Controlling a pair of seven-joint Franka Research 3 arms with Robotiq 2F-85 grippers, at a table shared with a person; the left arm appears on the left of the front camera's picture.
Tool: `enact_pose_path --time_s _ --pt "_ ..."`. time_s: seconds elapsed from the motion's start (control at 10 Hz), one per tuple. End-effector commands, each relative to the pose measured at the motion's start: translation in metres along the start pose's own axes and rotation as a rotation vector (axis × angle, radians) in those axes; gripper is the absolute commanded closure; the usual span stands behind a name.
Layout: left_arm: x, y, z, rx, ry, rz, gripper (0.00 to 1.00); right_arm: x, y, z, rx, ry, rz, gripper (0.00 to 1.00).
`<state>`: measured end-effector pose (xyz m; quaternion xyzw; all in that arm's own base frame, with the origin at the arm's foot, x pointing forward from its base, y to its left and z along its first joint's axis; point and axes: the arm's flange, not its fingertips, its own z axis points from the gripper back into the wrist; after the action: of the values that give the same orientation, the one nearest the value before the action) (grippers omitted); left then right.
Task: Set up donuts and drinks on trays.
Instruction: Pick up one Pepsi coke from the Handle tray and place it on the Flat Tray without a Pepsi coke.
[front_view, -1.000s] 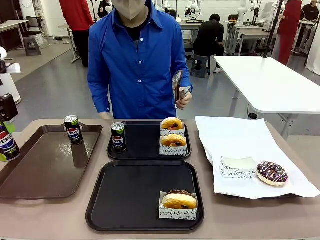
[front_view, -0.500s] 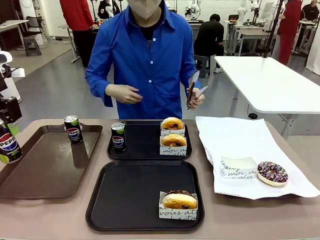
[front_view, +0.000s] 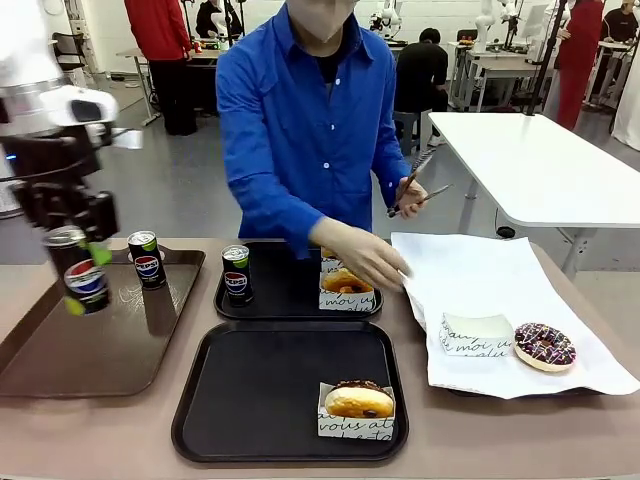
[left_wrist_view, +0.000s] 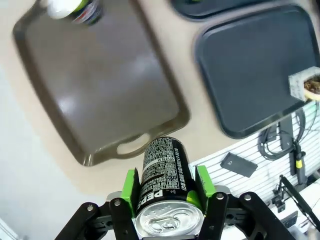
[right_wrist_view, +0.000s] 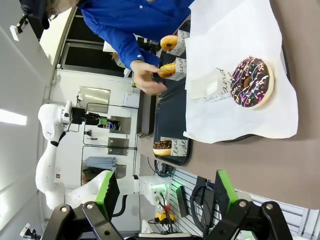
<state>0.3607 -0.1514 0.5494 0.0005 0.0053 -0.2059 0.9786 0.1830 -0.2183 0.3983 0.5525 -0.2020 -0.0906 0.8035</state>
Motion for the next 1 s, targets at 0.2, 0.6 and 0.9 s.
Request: enact_pose_path --time_s 0.2,0.6,0.9 --pt "0.053 -0.082 0.017 0.123 0.034 -0.236 0.43 0.001 0.001 0.0 0.02 -0.01 0.015 0.0" --pt "0.081 -0.145 -0.007 0.086 -0.002 -0.403 0.43 0.001 0.001 0.0 0.02 -0.01 0.015 0.0" --pt "0.098 -0.162 -0.042 -0.001 -0.07 -0.4 0.43 0.001 0.001 0.0 0.02 -0.01 0.015 0.0"
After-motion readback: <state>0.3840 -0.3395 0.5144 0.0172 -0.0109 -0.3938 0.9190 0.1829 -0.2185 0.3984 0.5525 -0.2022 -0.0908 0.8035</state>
